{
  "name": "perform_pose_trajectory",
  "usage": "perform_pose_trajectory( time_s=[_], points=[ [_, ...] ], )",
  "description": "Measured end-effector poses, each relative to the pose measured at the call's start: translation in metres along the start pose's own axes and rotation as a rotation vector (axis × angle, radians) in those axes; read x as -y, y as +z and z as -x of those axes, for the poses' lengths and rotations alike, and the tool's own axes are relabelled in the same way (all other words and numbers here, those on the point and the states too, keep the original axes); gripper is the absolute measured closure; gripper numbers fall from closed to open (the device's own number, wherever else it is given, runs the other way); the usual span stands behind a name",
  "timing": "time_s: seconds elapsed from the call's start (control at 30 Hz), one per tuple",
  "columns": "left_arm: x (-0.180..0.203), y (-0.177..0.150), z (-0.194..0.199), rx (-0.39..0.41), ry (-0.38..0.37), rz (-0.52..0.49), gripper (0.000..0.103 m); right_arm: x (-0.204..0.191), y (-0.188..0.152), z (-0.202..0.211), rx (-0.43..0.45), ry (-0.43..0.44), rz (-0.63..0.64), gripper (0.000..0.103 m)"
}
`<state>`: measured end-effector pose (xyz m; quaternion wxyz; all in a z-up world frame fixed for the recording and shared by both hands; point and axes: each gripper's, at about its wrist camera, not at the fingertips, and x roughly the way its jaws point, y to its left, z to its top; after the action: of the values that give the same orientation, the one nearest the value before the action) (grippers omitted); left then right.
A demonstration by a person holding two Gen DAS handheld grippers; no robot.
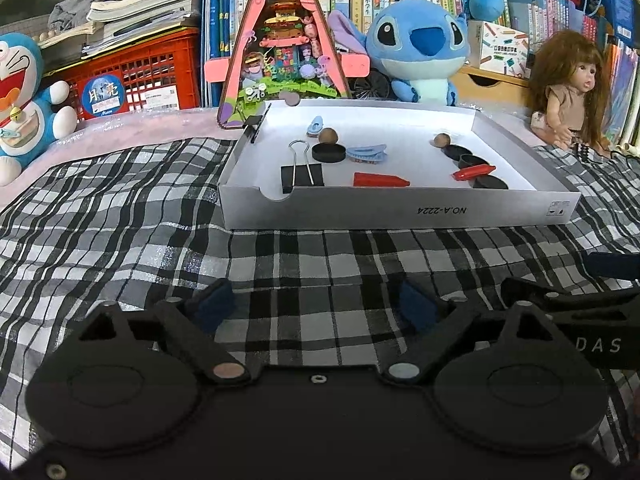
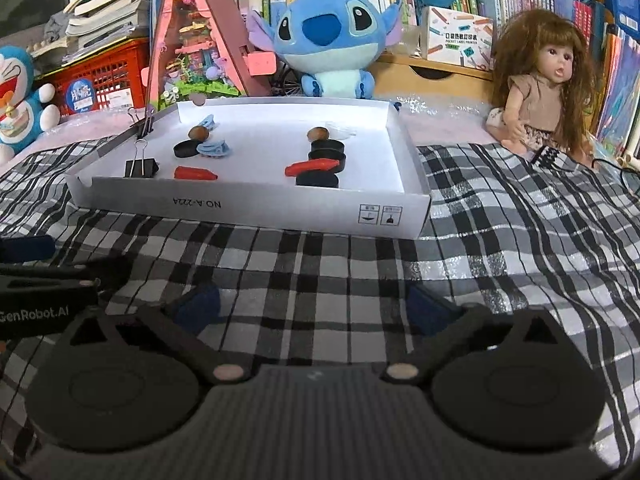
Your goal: Organize rigid objects
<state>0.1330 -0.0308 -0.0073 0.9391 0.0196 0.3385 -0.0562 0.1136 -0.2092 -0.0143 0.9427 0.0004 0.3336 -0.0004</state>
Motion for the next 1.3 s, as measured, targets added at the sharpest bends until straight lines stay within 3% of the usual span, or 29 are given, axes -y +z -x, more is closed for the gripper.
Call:
perform_pose_trajectory(
  time_s=[0.27, 1.3],
  points=[
    [-0.0030, -0.0003, -0.0029, -0.015, 0.025, 0.019, 0.000, 0.0022, -0.0003, -0.0017, -0.007, 0.004, -0.014, 0.000],
    [-0.0032, -0.0001, -0.0040, -0.017, 0.027, 0.019, 0.000, 0.0026, -0.0001, -0.0017, -0.007, 0.005, -0.015, 0.000]
  ],
)
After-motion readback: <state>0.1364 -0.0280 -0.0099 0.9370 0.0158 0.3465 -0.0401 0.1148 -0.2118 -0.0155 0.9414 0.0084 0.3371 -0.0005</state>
